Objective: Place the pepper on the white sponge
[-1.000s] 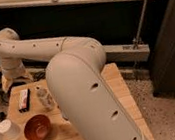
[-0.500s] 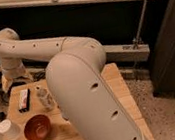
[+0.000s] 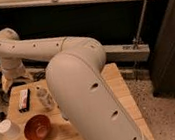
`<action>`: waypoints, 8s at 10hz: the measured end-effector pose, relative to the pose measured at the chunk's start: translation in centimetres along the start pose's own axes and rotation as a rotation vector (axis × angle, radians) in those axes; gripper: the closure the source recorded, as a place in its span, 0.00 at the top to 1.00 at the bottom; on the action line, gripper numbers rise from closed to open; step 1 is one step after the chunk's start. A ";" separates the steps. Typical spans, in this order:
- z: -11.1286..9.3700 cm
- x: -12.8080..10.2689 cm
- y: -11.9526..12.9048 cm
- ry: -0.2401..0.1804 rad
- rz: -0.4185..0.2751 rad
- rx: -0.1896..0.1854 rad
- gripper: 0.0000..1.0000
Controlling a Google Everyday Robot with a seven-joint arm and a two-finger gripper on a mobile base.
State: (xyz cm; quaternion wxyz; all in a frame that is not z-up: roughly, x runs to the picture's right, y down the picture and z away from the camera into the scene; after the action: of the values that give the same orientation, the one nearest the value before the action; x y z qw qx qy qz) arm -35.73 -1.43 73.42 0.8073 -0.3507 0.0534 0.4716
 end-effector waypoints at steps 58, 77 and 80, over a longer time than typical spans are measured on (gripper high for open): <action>21.8 25.7 19.4 0.394 -0.807 0.138 0.80; 16.0 20.5 17.9 0.236 -0.749 0.103 0.20; 12.2 18.8 12.8 0.183 -0.681 0.112 0.20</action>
State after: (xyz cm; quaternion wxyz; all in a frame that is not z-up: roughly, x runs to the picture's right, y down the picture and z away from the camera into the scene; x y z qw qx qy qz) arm -38.61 23.67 68.15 0.9280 -0.3445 0.0313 0.1382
